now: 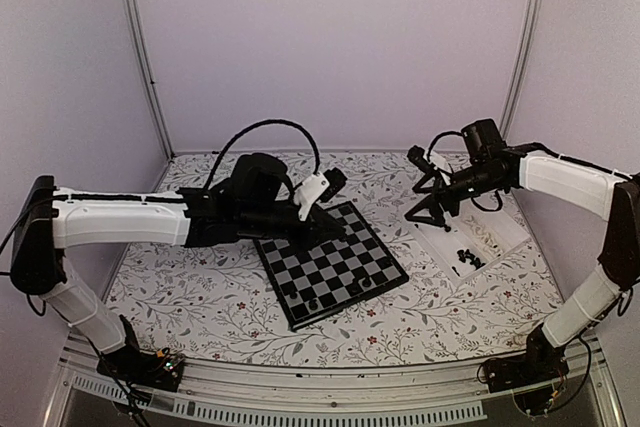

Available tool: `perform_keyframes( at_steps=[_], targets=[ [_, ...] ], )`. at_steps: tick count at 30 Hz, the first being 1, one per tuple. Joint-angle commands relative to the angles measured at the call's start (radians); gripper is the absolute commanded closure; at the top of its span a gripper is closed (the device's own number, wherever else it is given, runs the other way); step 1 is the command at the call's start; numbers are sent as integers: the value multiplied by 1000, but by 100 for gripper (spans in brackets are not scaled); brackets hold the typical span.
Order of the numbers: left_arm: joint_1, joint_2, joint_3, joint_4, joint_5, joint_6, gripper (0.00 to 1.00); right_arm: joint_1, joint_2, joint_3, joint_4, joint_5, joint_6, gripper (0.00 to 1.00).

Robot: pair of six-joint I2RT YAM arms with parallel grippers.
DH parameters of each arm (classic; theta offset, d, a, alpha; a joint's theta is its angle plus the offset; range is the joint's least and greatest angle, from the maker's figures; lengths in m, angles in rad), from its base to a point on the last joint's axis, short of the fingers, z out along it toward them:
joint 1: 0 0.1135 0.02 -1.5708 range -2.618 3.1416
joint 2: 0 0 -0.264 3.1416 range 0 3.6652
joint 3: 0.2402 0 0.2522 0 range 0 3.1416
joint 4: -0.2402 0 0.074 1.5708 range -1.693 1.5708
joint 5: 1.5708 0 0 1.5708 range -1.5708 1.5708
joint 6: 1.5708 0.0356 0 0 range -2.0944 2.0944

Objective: Set up the chess pieces on the board
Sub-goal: Place the chess piece on the chessboard.

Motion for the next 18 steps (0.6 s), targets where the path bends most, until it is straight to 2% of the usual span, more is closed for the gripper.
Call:
perform_keyframes(
  at_steps=[1, 9, 18],
  targets=[
    [-16, 39, -23, -115, -5, -22, 96, 5, -64, 0, 75, 214, 19, 1],
    [-32, 161, 30, -210, 48, -18, 95, 3, -63, -31, 124, 329, 48, 1],
    [-54, 252, 80, -227, 74, -14, 95, 4, -93, -57, 144, 342, 40, 1]
  ],
)
